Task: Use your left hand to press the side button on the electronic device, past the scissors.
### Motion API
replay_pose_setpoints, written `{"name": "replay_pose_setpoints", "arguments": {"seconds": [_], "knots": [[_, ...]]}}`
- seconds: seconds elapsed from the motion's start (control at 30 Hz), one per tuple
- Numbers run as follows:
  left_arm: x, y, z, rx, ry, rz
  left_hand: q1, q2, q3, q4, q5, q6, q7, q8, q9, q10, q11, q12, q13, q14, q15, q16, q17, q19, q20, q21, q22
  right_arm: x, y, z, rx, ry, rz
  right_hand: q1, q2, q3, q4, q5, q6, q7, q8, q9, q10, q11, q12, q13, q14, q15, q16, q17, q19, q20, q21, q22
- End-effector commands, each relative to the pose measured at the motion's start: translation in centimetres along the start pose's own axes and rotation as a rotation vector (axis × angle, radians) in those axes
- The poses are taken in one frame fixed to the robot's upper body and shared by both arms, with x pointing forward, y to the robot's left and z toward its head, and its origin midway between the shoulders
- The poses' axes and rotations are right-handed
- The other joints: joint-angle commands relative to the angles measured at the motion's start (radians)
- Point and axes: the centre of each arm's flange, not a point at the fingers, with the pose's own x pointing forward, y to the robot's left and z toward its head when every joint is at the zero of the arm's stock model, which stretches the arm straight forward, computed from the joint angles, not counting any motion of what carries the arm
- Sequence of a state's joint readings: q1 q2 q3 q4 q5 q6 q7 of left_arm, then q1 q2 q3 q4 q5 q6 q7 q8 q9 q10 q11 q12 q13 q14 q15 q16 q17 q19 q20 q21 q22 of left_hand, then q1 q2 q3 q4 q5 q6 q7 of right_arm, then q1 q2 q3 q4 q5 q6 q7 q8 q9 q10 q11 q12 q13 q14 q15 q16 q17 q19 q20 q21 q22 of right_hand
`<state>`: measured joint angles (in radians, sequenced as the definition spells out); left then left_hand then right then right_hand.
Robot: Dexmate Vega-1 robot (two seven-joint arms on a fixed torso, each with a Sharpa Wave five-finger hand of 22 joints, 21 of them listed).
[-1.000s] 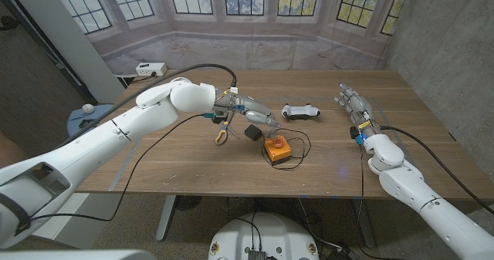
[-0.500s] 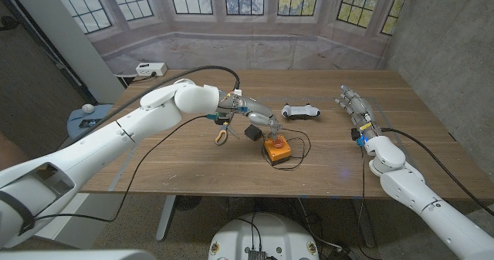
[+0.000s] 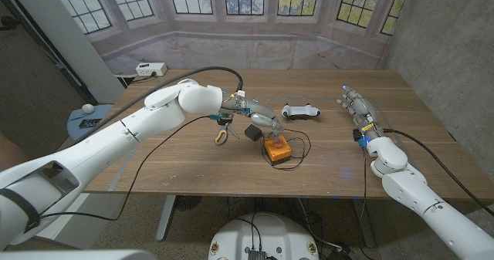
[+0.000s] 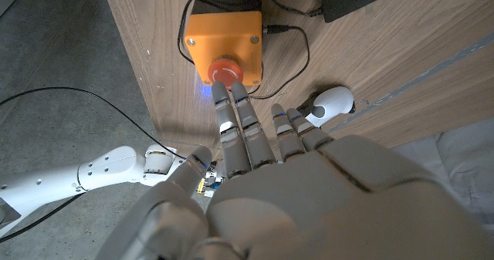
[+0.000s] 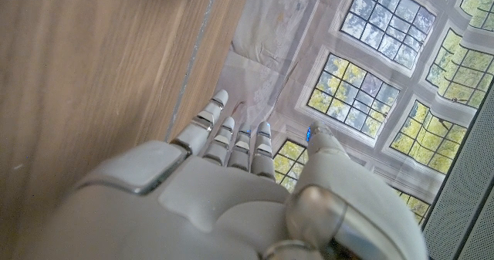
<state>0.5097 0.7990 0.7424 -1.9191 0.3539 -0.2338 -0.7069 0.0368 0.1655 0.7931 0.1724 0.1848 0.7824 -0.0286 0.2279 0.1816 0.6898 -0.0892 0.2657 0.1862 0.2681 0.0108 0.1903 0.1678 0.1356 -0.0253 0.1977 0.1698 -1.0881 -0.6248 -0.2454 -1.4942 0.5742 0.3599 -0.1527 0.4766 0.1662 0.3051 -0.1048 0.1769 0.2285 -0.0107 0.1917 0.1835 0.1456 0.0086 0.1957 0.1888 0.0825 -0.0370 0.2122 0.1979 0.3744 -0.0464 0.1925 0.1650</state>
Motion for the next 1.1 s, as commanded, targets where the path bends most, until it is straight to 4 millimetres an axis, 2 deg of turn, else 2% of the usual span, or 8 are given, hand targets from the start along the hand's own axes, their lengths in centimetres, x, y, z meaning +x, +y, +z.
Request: {"name": "replay_pose_setpoints", "arguments": {"seconds": [0.03,1.1], "knots": [[0.3,-0.1,0.0,-0.006,0.002,-0.01,-0.014,0.0,0.004,0.006,-0.004,0.009,0.001,-0.002,0.001,0.01,-0.001,-0.003,0.001,0.01,0.0,0.001,0.003,0.002,0.0,0.0,0.004,-0.1,-0.2,-0.3,0.004,0.005,-0.002,0.001,-0.004,0.002,-0.007,0.004,0.0,0.0,0.0,0.003,0.002,-0.001,-0.001,0.005,-0.003,-0.014,-0.004,0.001,0.001,-0.03,-0.003,0.004],[1.1,-0.6,0.0,0.003,-0.023,-0.036,-0.017,-0.001,0.005,0.004,-0.004,0.016,0.004,-0.012,0.002,0.014,0.0,-0.02,0.001,0.012,-0.002,-0.001,0.002,0.004,-0.006,0.0,0.003,-1.8,-0.3,-1.0,0.017,0.008,-0.029,-0.001,-0.003,0.003,-0.01,0.004,0.0,0.001,0.0,0.003,0.002,0.002,0.0,0.005,-0.003,-0.014,-0.003,0.002,0.001,-0.029,-0.003,0.004]]}}
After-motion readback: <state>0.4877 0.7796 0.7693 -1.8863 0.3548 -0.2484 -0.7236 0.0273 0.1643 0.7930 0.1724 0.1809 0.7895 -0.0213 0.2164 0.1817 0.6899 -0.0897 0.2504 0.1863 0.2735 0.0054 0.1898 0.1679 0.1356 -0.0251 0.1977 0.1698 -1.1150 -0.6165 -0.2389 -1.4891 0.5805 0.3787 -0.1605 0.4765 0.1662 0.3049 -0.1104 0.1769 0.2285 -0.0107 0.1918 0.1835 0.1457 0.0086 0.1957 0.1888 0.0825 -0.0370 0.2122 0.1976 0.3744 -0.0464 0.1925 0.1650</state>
